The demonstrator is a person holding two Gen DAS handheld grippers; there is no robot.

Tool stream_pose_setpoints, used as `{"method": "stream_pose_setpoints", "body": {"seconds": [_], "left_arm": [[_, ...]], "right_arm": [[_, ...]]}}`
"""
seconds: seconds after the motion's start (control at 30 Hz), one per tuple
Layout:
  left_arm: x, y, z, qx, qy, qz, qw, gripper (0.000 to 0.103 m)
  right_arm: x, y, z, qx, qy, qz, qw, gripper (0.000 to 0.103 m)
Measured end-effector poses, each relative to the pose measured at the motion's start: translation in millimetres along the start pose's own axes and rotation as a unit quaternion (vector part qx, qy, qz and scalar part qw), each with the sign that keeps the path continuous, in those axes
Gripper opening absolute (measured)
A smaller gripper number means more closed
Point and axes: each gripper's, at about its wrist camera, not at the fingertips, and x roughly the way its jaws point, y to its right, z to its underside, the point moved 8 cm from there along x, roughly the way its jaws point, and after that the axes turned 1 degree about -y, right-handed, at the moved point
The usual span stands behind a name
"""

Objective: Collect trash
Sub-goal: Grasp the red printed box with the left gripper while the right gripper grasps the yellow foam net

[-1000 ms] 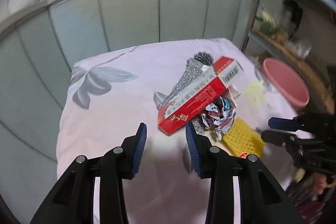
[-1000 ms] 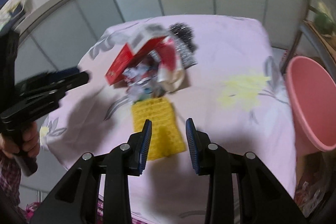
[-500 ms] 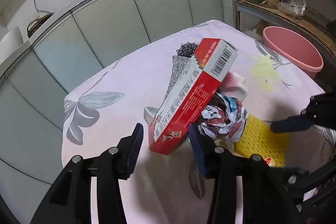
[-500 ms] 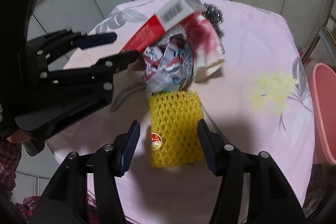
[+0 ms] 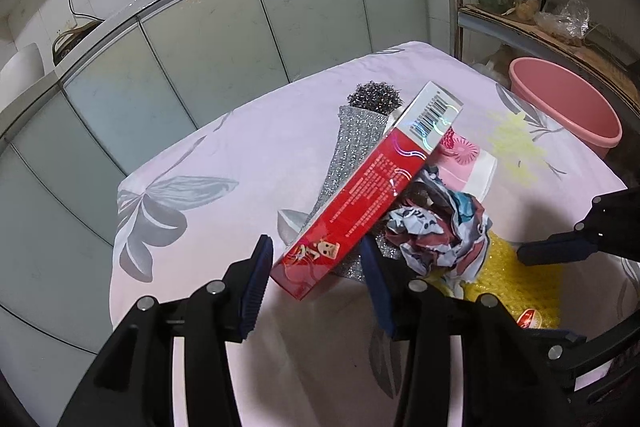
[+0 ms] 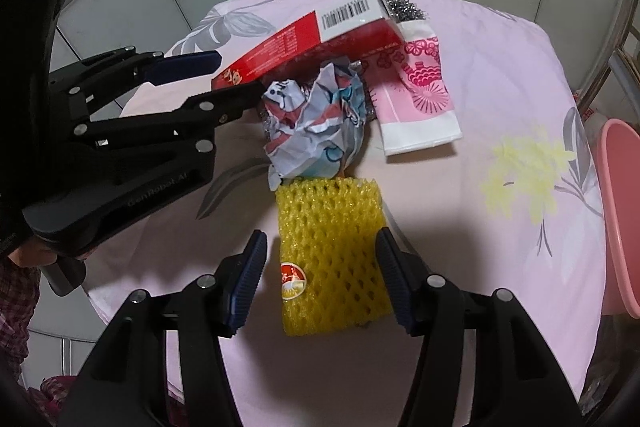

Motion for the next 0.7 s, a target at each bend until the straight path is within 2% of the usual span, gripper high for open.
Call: {"method": "stream_pose_setpoints", "body": {"seconds": [0.4,0.5,0.63,0.67,0.7], "left_arm": [[3.7,-1.0,1.6,-0.004,0.002,-0.003,1.0,0.045],[3.2,-2.2,1.3,-0.006,0.006,-0.005,1.0,0.041],[-1.4,-5.4,0.2,-0.01,0.018,-0.005,0.9998,0.029],[-3.5,-6.7,-0.3,-0.012,0.022,-0.003,0.9997,0.015],[-5.8,-8.9,-1.4,-0.015,0.028,-0.005,0.9995,0.01]], "right_arm": [[0.3,2.4,-1.1,-0.007,0.005,0.002,1.0,0.057],[0.5,4.0,-0.7,-0.009,0.01,0.002,1.0,0.057],[-1.3,8.0,-0.2,-0.009,0.018,-0.001,1.0,0.054],[-2.0,9.4,0.0,-0.008,0.02,0.001,1.0,0.049],[-3.3,11.4,0.1,-0.006,0.023,0.0,1.0,0.044]]}}
